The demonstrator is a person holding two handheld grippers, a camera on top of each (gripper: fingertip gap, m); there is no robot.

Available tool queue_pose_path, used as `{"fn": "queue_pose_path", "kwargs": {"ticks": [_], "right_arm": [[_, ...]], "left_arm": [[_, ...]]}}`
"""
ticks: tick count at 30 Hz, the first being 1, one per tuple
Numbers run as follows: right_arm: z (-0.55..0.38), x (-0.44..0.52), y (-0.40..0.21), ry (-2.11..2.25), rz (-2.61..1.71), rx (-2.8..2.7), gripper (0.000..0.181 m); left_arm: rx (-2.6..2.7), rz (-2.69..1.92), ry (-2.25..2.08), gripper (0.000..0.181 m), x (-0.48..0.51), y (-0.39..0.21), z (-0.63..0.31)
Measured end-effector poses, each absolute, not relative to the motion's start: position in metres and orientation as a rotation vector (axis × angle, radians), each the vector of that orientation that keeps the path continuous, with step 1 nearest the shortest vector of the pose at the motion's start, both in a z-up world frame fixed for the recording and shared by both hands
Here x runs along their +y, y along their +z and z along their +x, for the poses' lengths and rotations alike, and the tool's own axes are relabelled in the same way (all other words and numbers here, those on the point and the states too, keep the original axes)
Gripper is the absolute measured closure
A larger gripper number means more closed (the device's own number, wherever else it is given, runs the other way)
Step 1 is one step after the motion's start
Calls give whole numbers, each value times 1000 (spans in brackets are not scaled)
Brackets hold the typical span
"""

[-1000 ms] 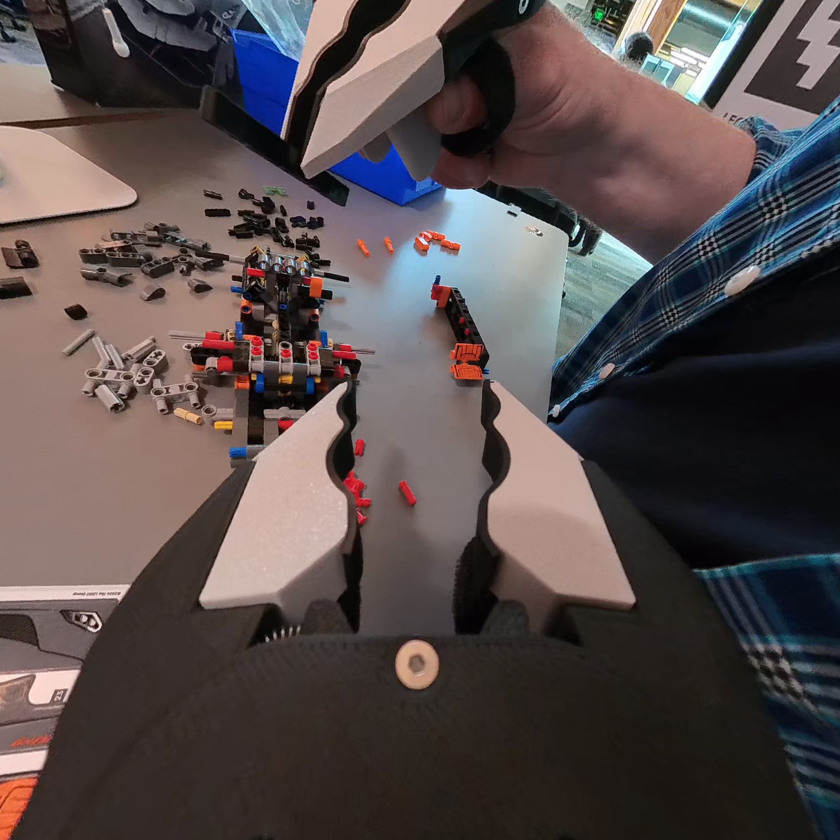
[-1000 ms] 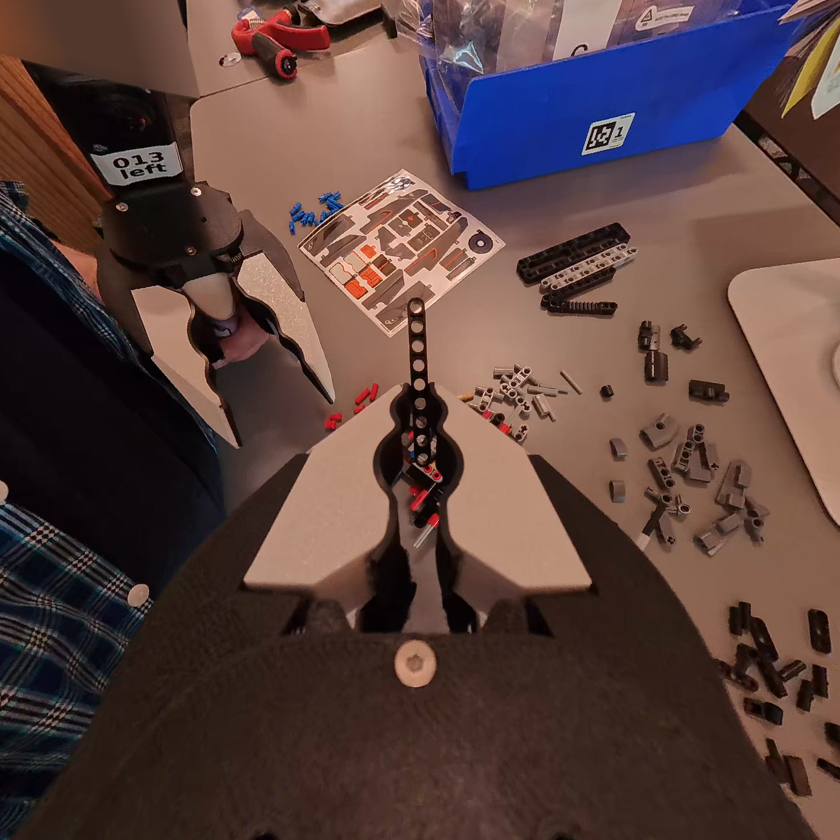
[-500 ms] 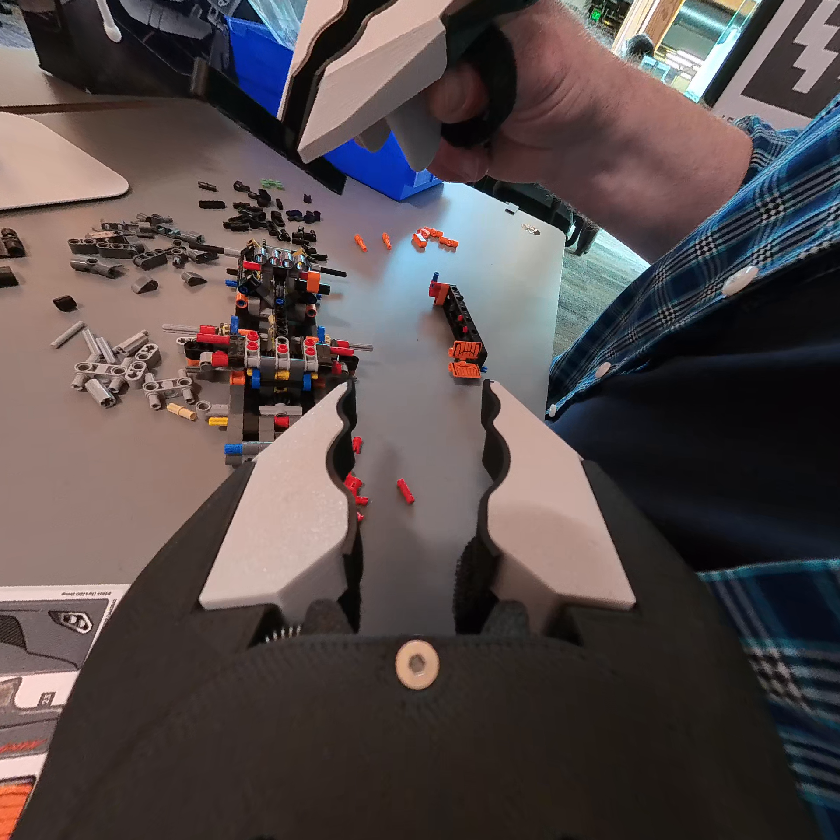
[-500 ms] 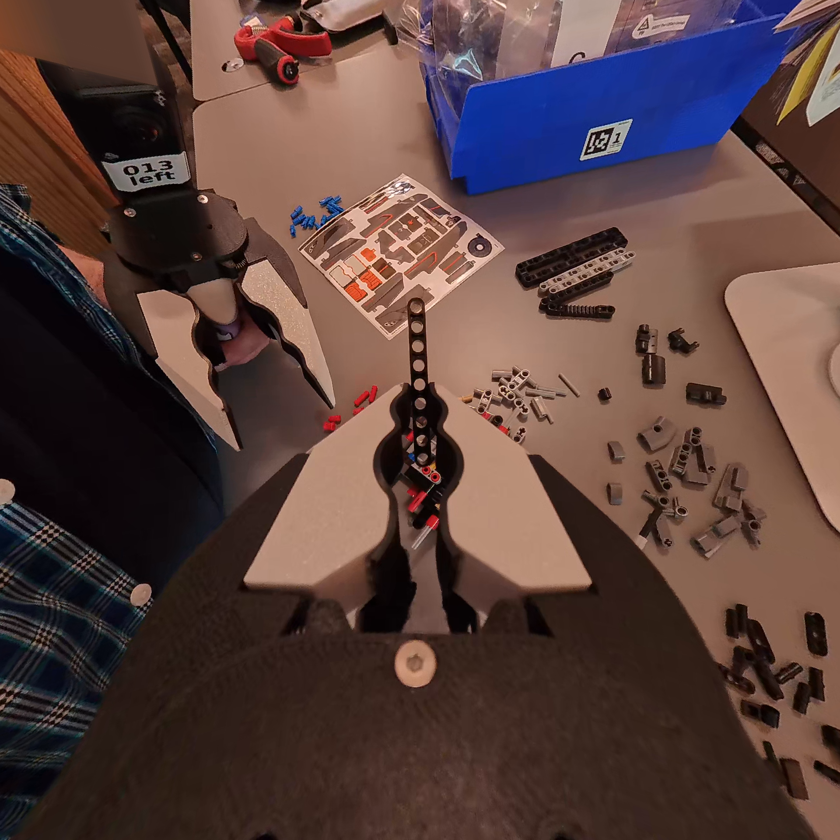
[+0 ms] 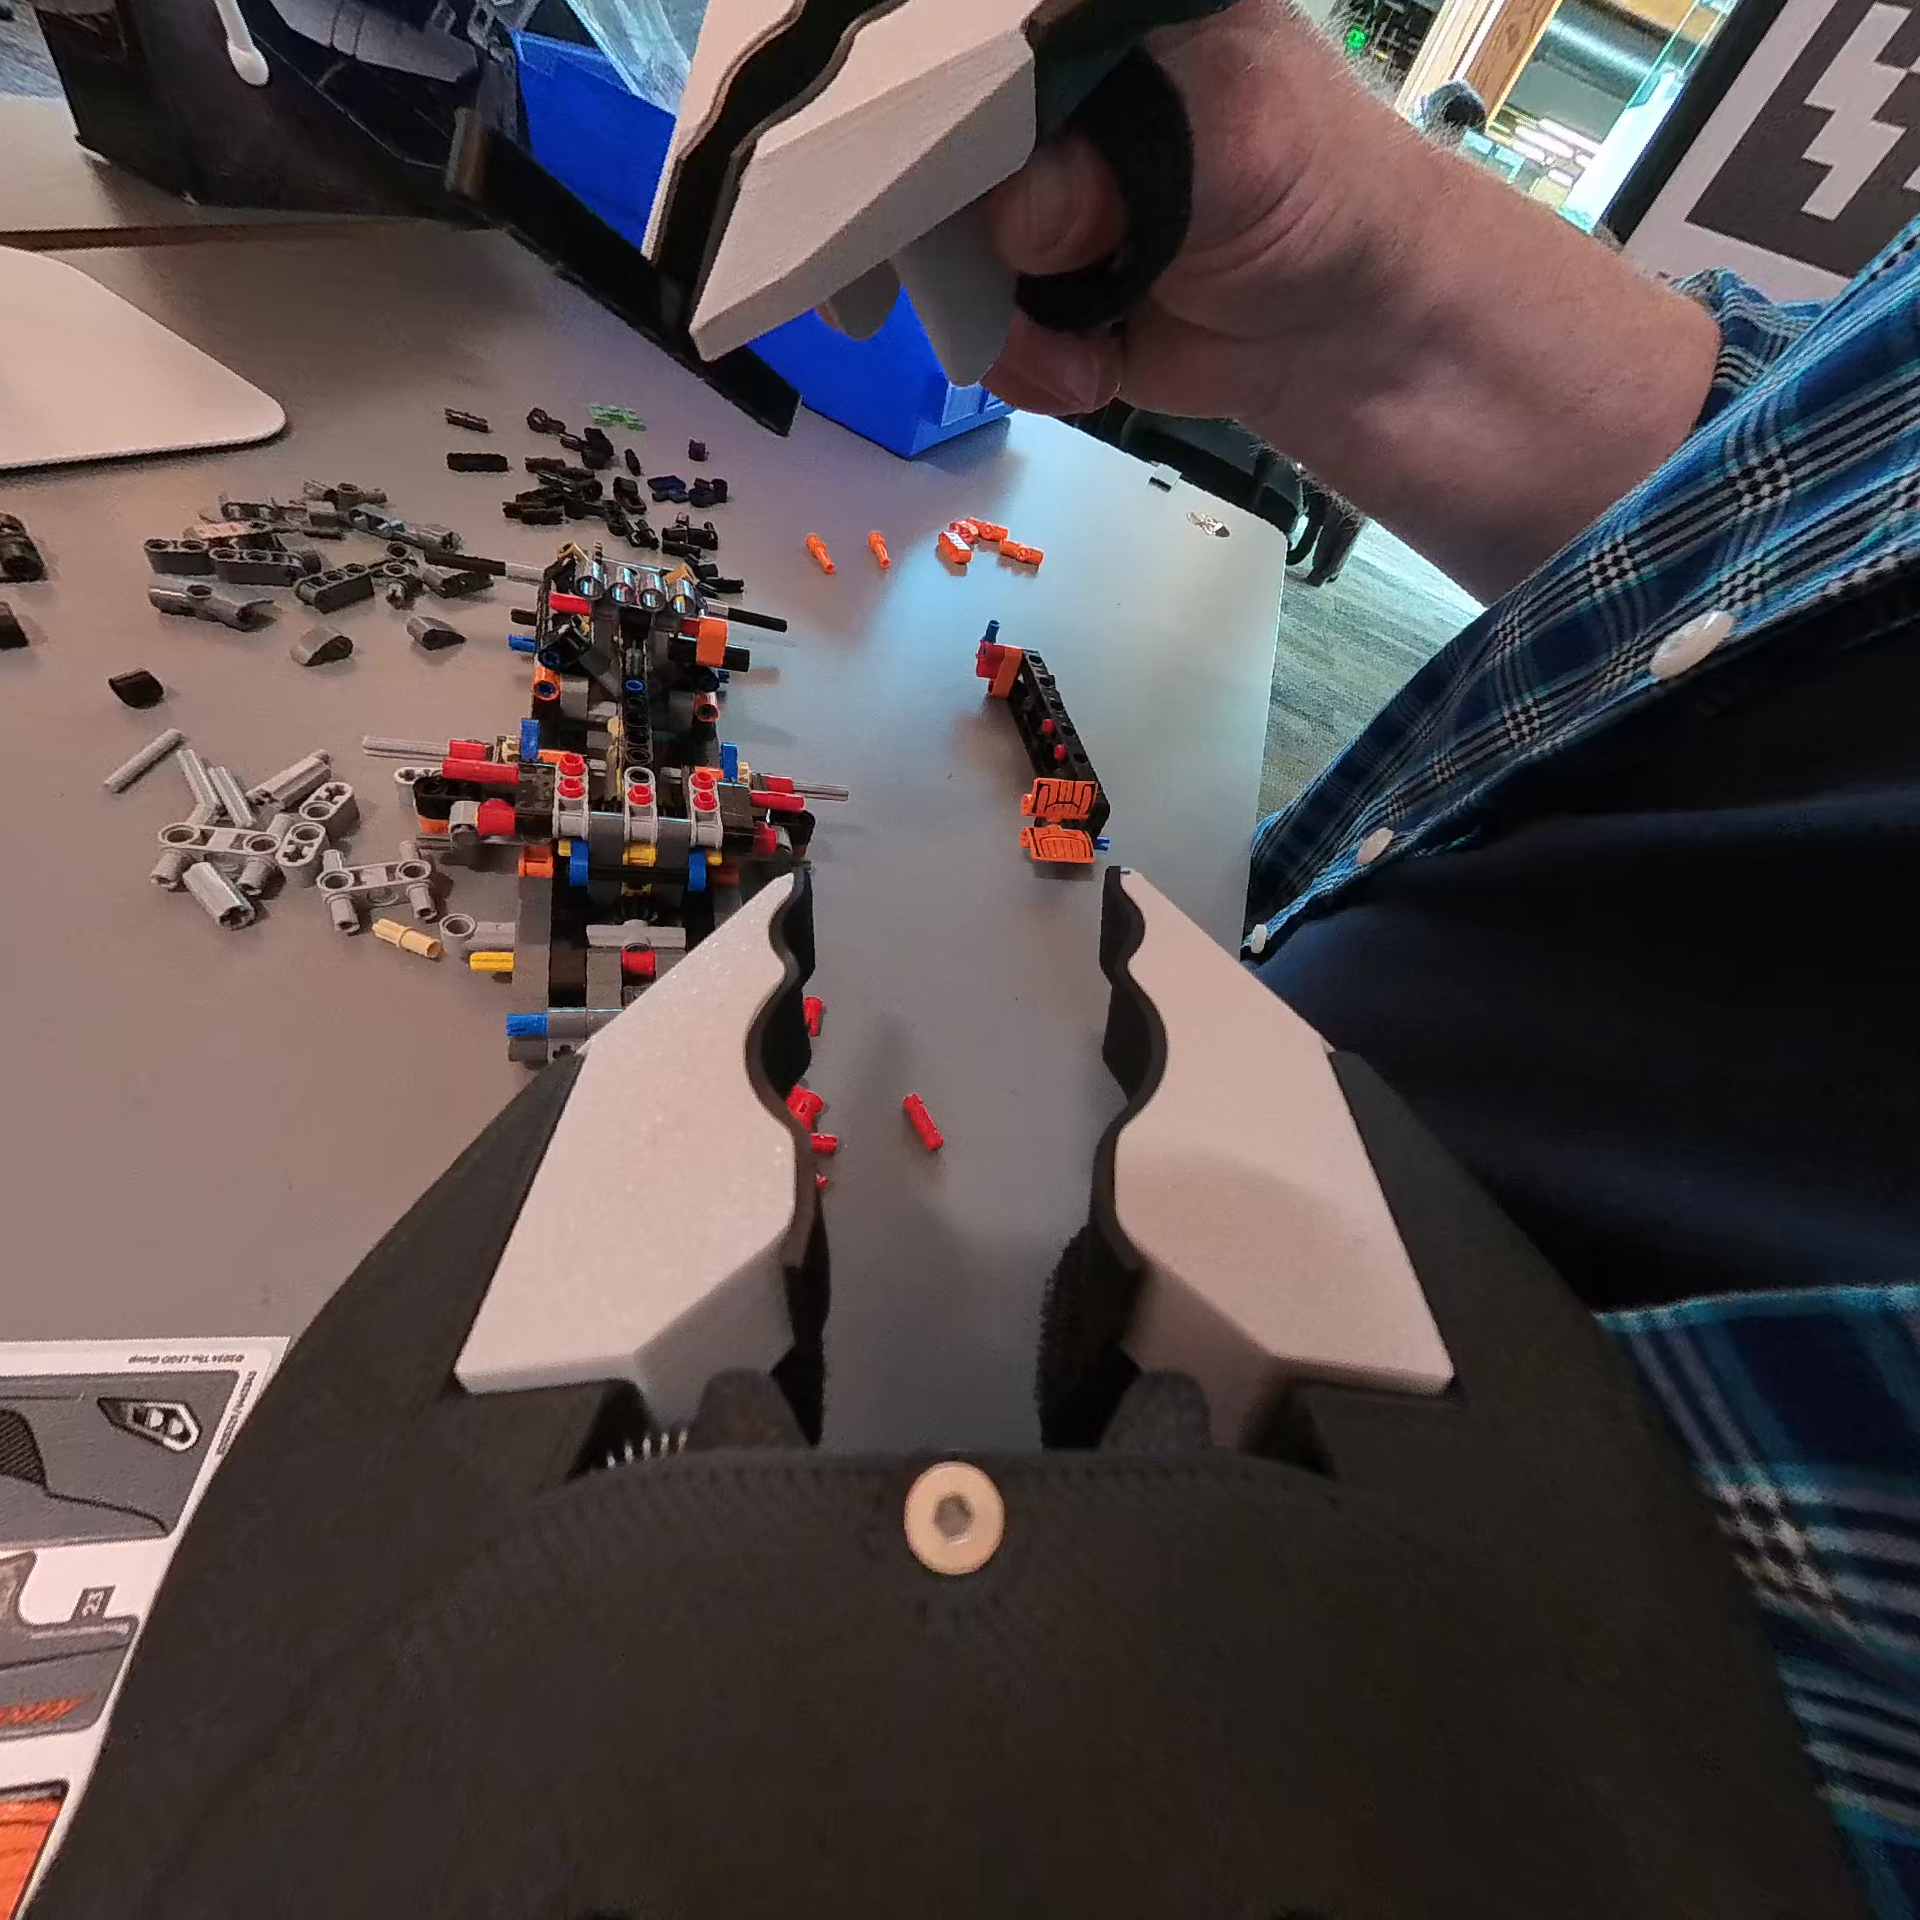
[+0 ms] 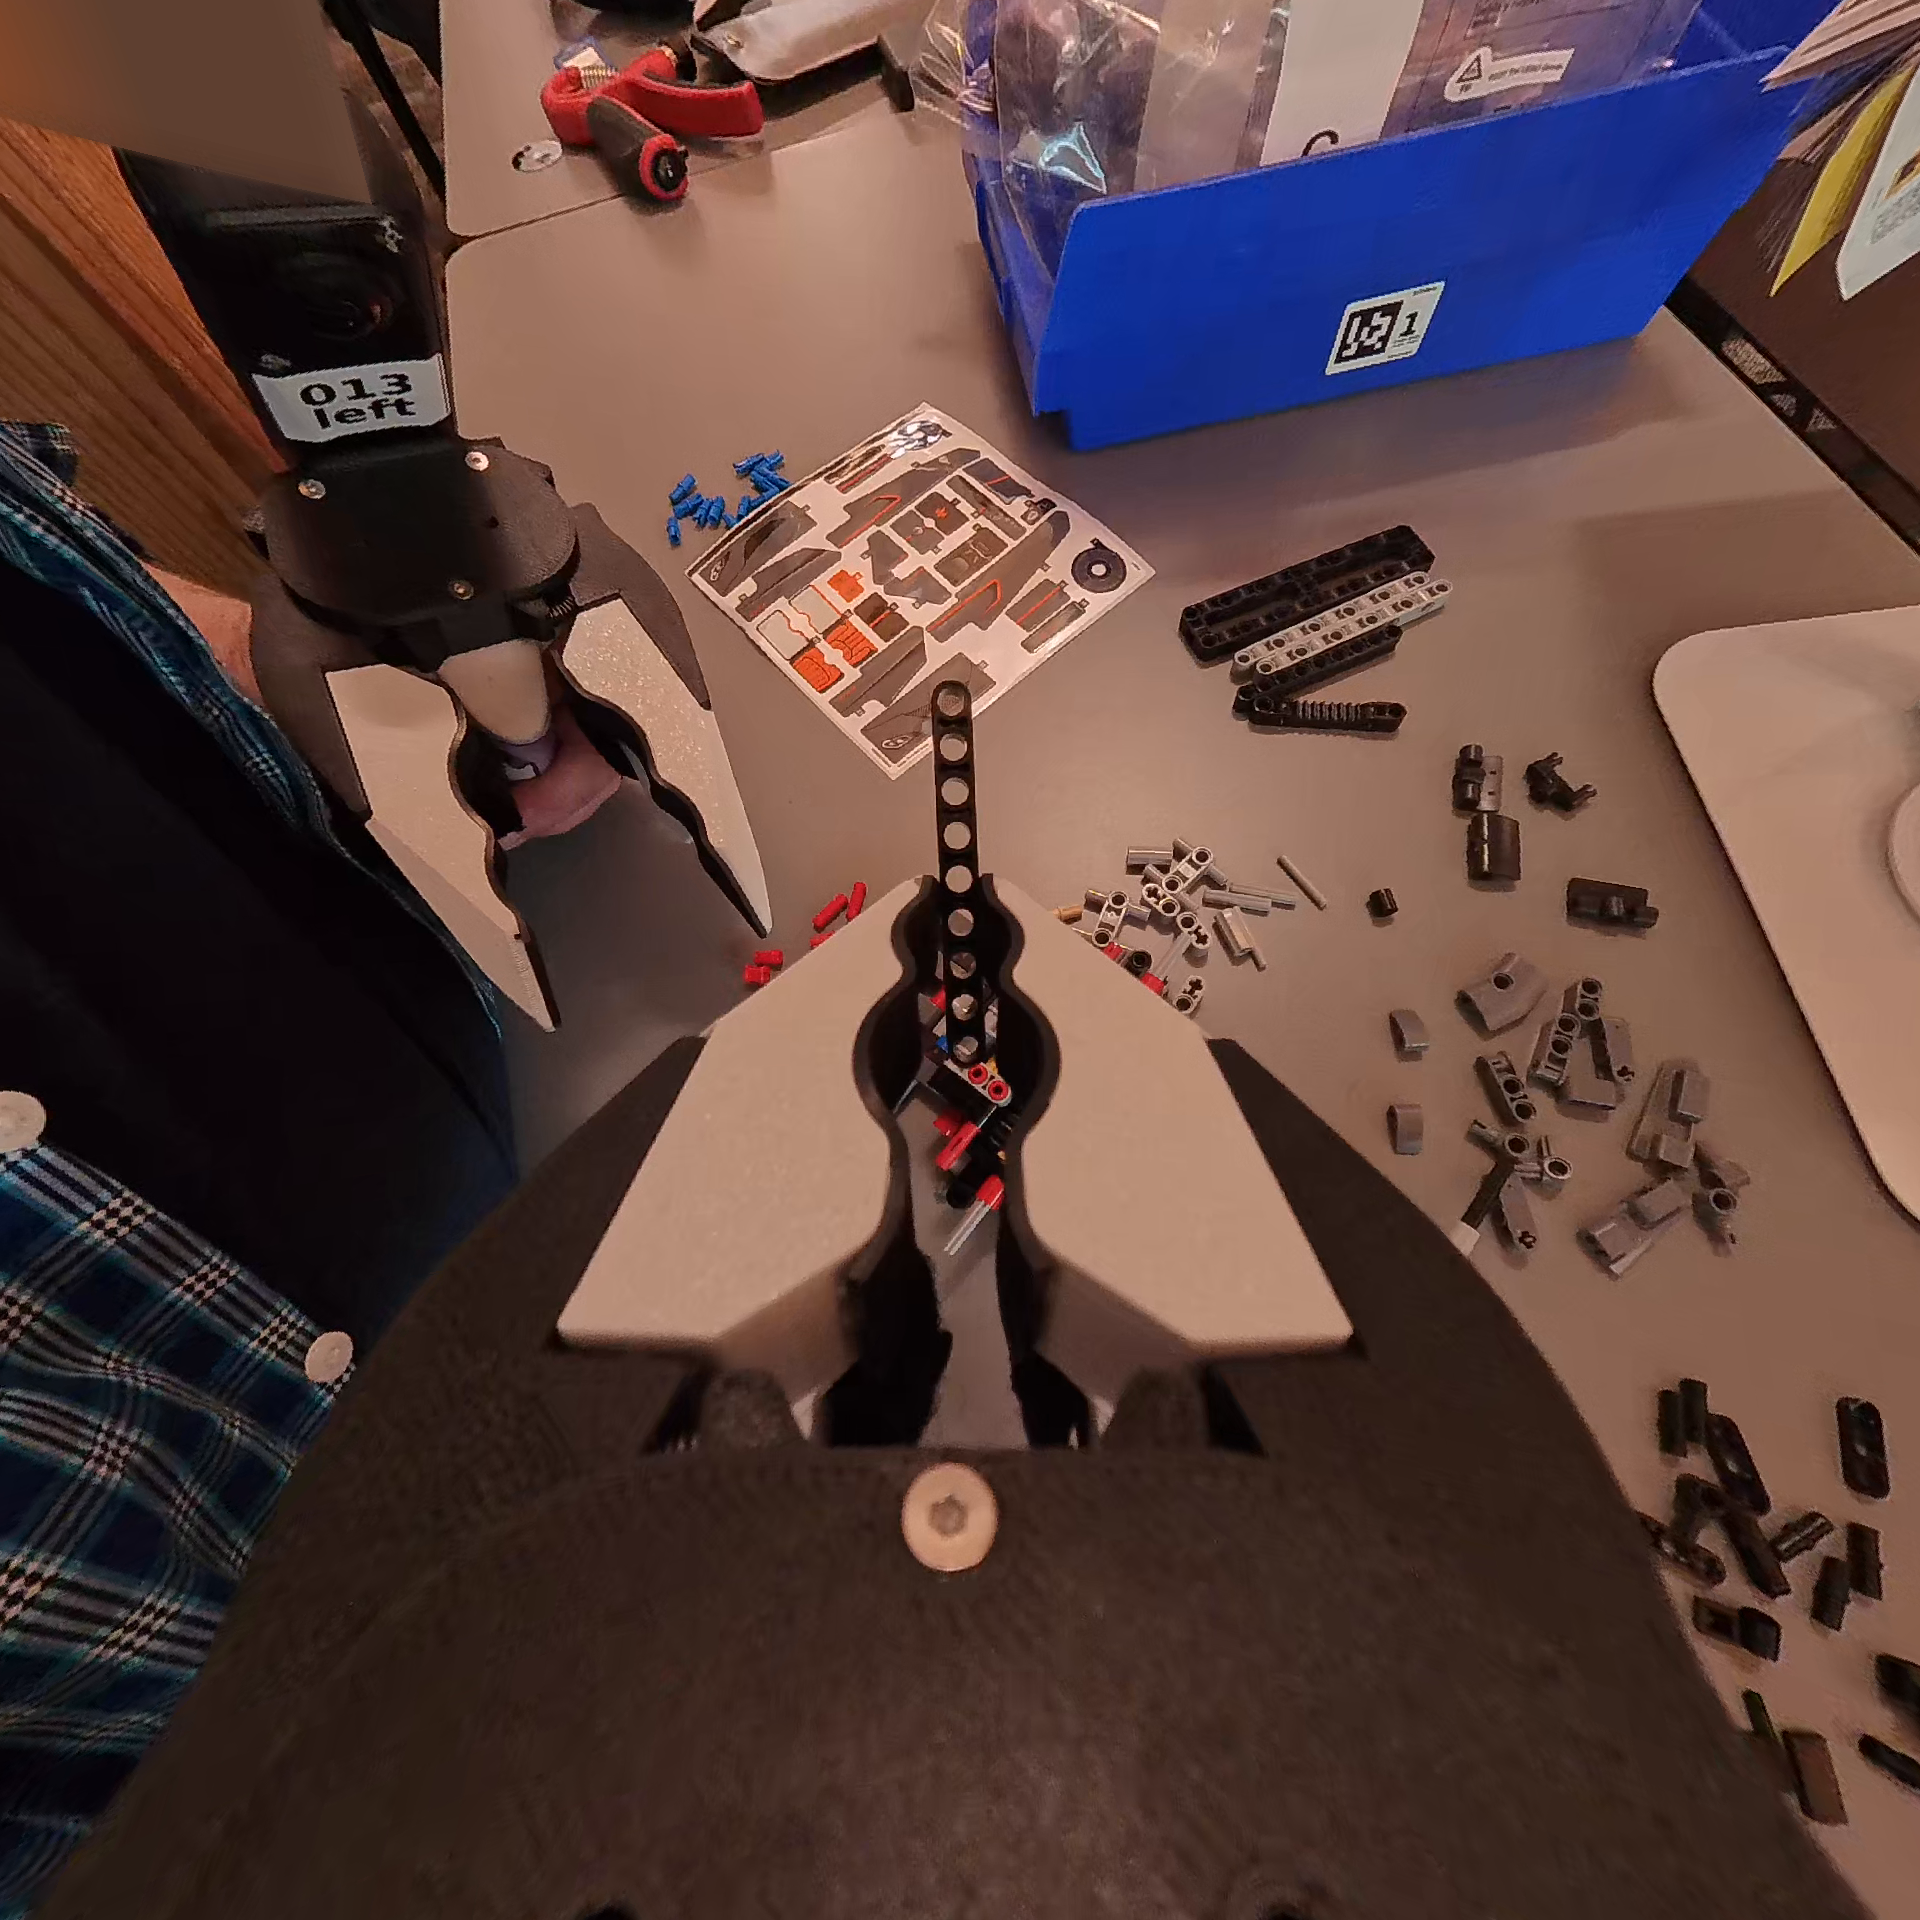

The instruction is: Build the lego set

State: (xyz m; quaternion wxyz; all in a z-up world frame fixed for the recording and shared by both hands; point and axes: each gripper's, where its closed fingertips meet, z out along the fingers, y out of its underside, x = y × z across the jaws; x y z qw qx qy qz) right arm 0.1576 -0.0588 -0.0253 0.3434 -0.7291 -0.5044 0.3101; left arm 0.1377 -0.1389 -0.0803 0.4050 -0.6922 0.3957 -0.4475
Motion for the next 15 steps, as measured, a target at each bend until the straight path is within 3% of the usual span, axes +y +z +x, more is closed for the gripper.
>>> {"fn": "queue_pose_path", "kwargs": {"ticks": [15], "right_arm": [[166,-65,-20,794,-1880,-1289,177]], "left_arm": [[1021,-1757,-1112,126,-141,-84,140]]}}
